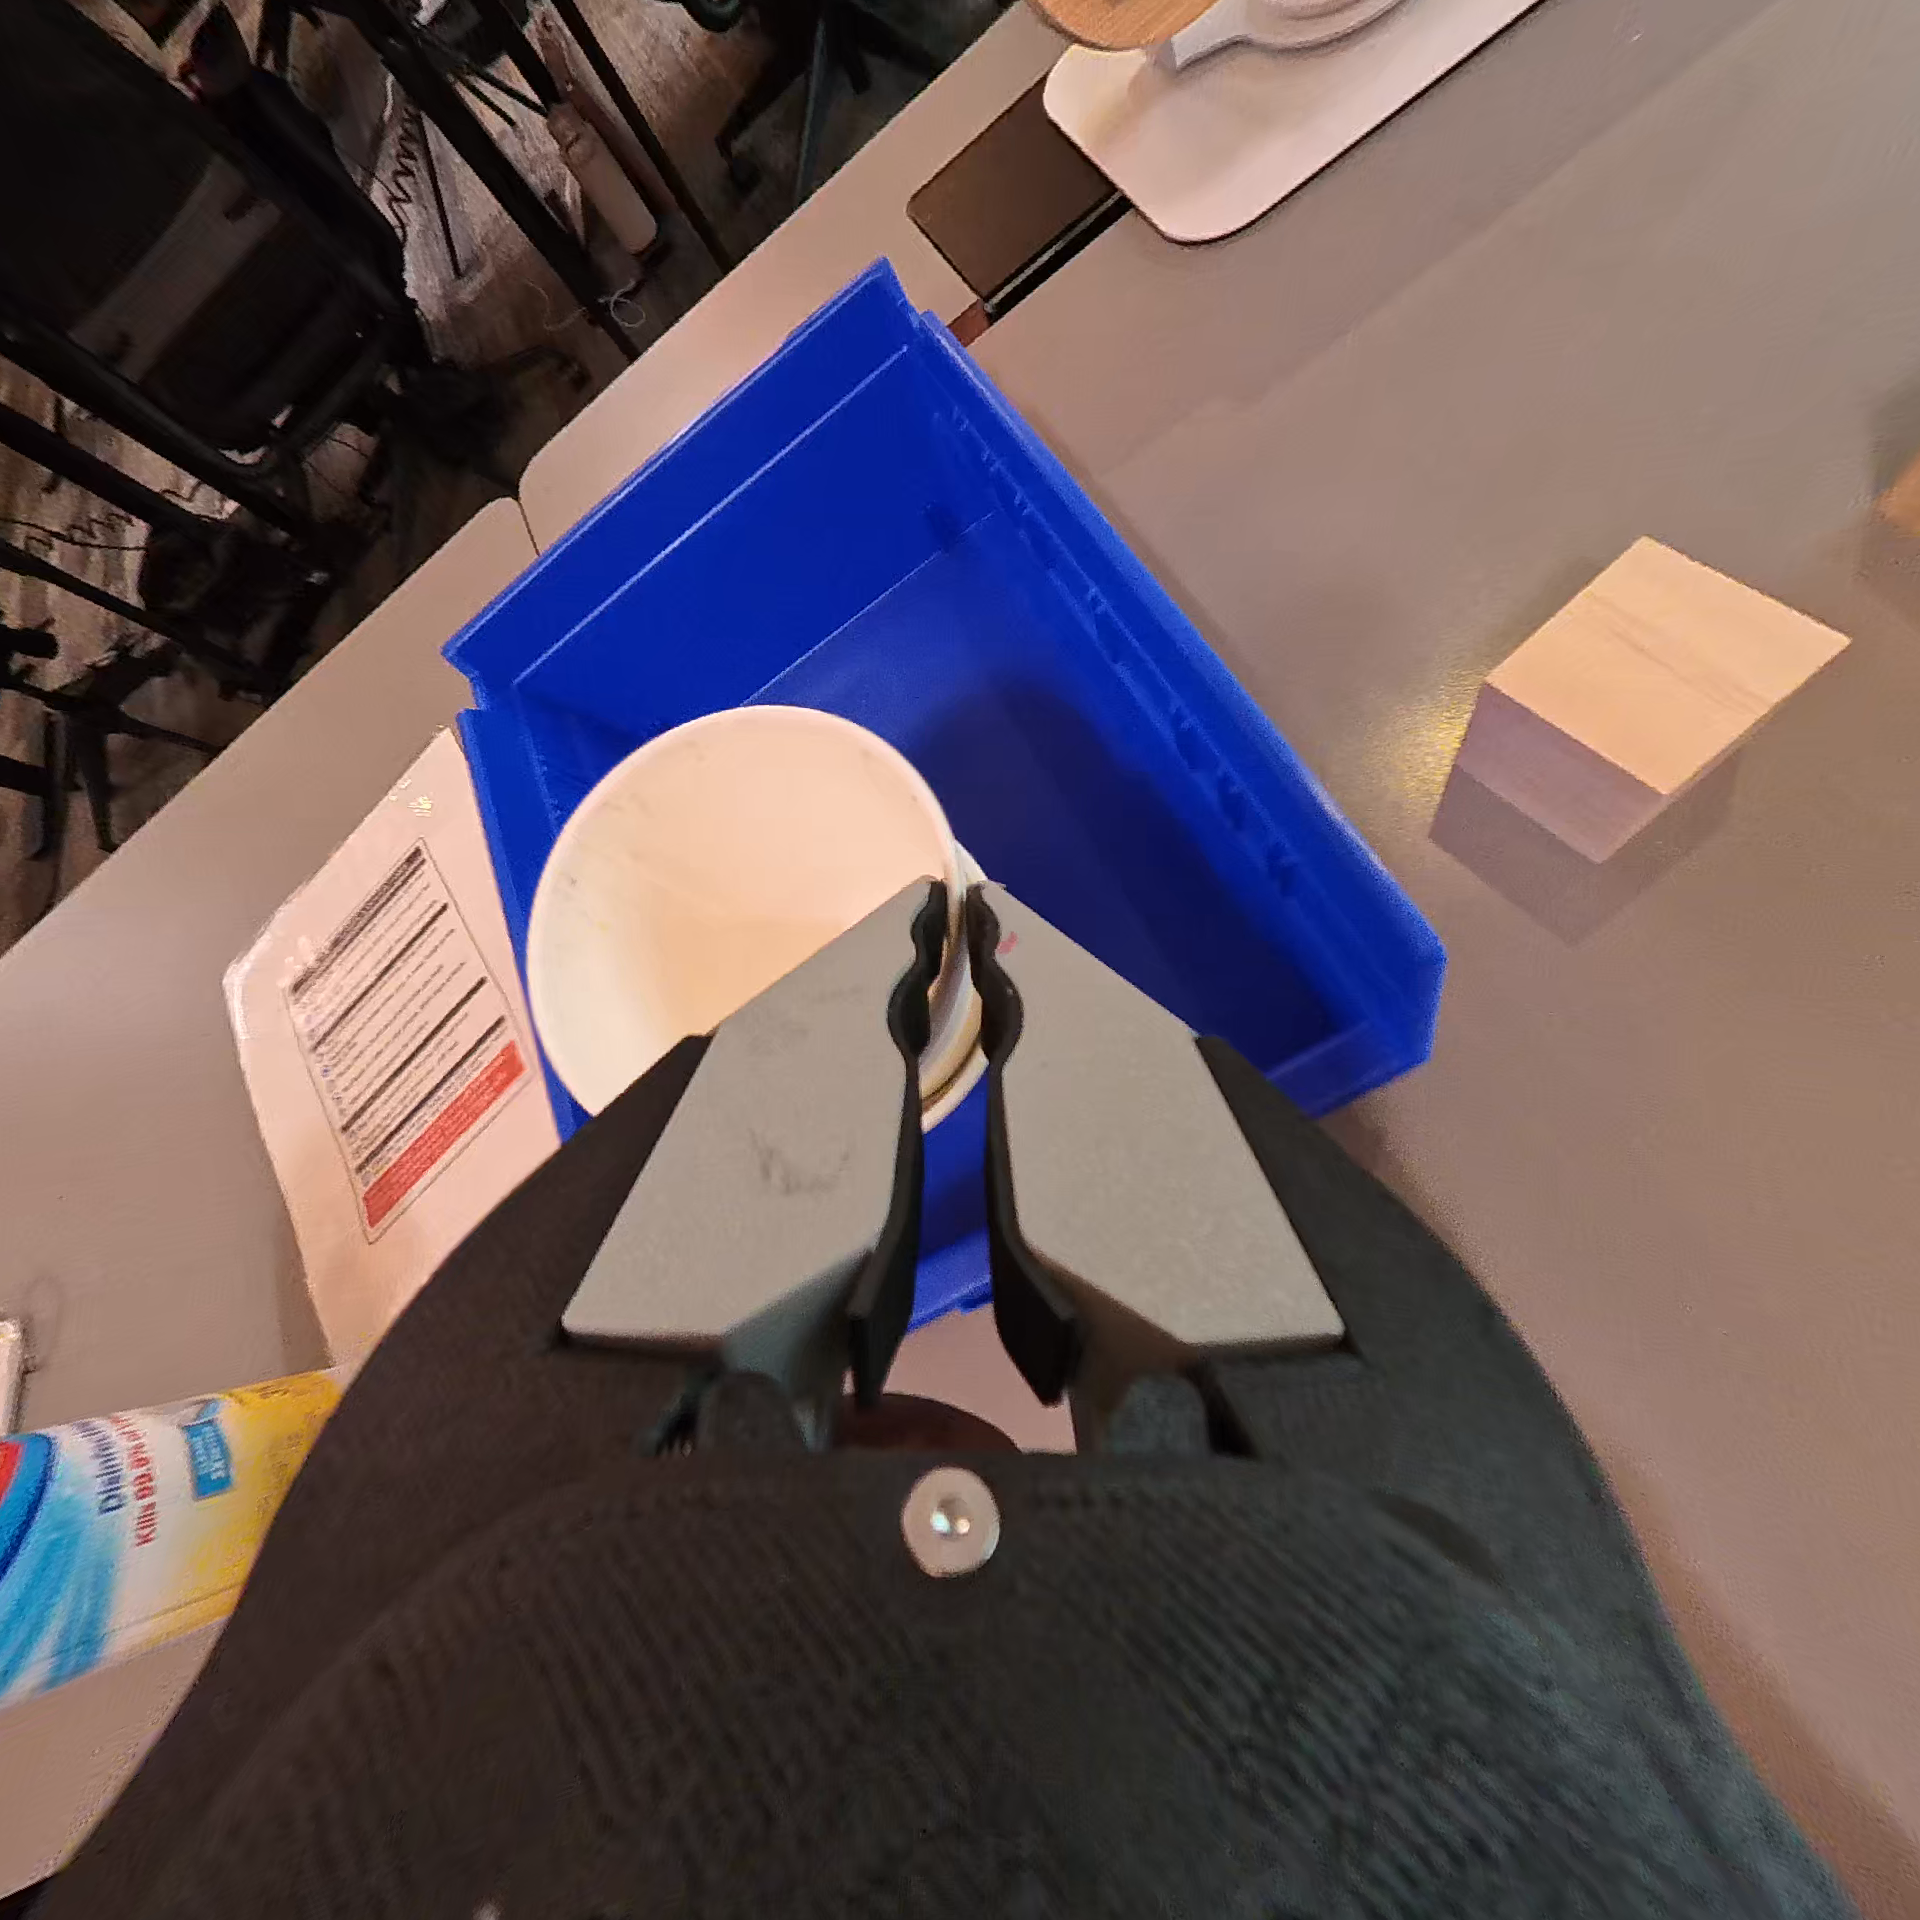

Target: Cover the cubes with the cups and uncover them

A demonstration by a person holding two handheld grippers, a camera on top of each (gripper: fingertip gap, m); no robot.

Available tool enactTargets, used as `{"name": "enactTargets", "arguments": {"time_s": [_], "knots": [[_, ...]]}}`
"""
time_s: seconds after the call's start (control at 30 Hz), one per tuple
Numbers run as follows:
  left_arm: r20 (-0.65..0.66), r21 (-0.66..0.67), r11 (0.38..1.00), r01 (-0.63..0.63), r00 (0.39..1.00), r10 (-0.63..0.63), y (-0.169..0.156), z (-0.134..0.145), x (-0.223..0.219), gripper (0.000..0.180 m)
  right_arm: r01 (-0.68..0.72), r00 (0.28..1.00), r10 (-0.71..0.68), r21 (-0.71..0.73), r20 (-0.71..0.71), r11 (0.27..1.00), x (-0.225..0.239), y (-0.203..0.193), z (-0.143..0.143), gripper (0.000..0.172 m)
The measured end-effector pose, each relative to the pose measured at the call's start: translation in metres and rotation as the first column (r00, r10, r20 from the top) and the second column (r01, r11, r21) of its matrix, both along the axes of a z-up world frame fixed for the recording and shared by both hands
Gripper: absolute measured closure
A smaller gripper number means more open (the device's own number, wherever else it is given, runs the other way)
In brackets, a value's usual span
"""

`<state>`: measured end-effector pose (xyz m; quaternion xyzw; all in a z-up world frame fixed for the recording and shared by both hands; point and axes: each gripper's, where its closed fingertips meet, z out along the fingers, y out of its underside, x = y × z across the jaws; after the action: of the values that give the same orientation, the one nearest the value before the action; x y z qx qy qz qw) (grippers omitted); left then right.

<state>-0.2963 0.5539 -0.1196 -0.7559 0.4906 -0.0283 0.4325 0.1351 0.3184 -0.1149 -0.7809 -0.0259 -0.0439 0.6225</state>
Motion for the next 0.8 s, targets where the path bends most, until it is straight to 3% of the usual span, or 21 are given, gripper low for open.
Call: {"name": "enactTargets", "arguments": {"time_s": [0.2,0.43,0.8], "knots": [[0.222,-0.276,0.961,0.03,0.974,0.034,-0.009,-0.01,0.003,0.177,-0.002,1.0,0.003,-0.015,0.015,1.0,-0.002,0.002,-0.003,0.094],[0.37,-0.4,0.914,0.064,0.924,0.098,-0.008,-0.01,-0.003,0.176,-0.003,1.0,0.003,-0.017,0.02,1.0,-0.002,0.002,-0.003,0.095],[0.48,-0.485,0.867,0.112,0.863,0.156,-0.006,-0.011,-0.005,0.176,-0.003,1.0,0.004,-0.022,0.026,1.0,-0.003,0.002,-0.004,0.096]]}}
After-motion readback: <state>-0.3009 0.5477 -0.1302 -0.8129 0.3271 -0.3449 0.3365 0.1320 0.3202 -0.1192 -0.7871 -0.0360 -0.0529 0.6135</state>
